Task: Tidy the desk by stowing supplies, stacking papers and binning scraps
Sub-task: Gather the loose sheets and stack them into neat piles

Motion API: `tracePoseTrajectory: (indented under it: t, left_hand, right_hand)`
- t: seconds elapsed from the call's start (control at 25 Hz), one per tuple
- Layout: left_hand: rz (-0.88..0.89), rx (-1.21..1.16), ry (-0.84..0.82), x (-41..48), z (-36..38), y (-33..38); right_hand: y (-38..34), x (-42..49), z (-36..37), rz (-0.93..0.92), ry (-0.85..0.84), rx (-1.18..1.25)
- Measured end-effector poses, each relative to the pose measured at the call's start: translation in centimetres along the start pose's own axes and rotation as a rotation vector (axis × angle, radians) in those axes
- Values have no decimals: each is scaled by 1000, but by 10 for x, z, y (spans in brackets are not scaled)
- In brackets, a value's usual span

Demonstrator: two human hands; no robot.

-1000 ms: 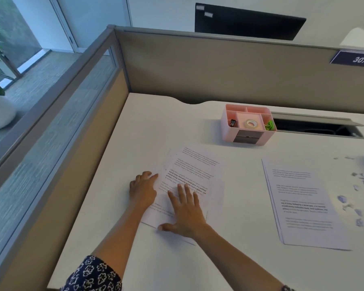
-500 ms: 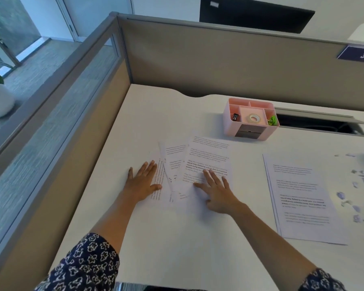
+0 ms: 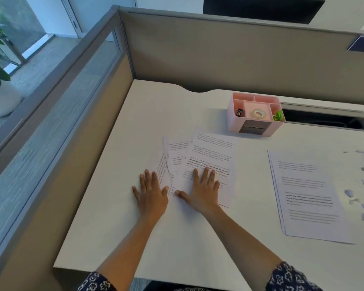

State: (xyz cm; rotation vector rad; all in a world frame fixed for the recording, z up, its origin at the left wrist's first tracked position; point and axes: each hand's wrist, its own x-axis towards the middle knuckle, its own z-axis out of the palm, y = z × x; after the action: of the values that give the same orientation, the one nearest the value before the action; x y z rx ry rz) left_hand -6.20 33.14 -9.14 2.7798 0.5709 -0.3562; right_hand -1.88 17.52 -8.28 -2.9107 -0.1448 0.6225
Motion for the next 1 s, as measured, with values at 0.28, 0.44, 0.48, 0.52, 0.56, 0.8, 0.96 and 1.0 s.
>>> tracePoseTrajectory:
  t: [0.28, 0.44, 0.48, 0.52, 0.56, 0.8, 0.96, 1.0]
  left_hand:
    - [80, 186, -140, 41, -23, -21]
    - [149, 286, -167, 67, -40, -25]
    - [171, 327, -154, 73, -45, -23]
    - [186, 375, -132, 78, -49, -21]
    - [201, 427, -99, 82, -53, -17]
    - [17, 157, 208, 53, -37, -9]
    - [-163, -74, 175, 1, -2, -1]
    - [-168, -78, 140, -7, 6, 0]
  right_hand:
    - [29, 8, -7, -158, -72, -114]
    - [50, 2, -14, -235, -138, -159]
    - [53, -1, -15, -263, -142, -168]
    - [55, -4, -14, -290, -141, -174]
    - [56, -7, -13, -309, -138, -179]
    - [54, -14, -10, -355, -89, -114]
    - [44, -8, -8, -249, 57, 37]
    - [39, -4, -7, -218, 62, 41]
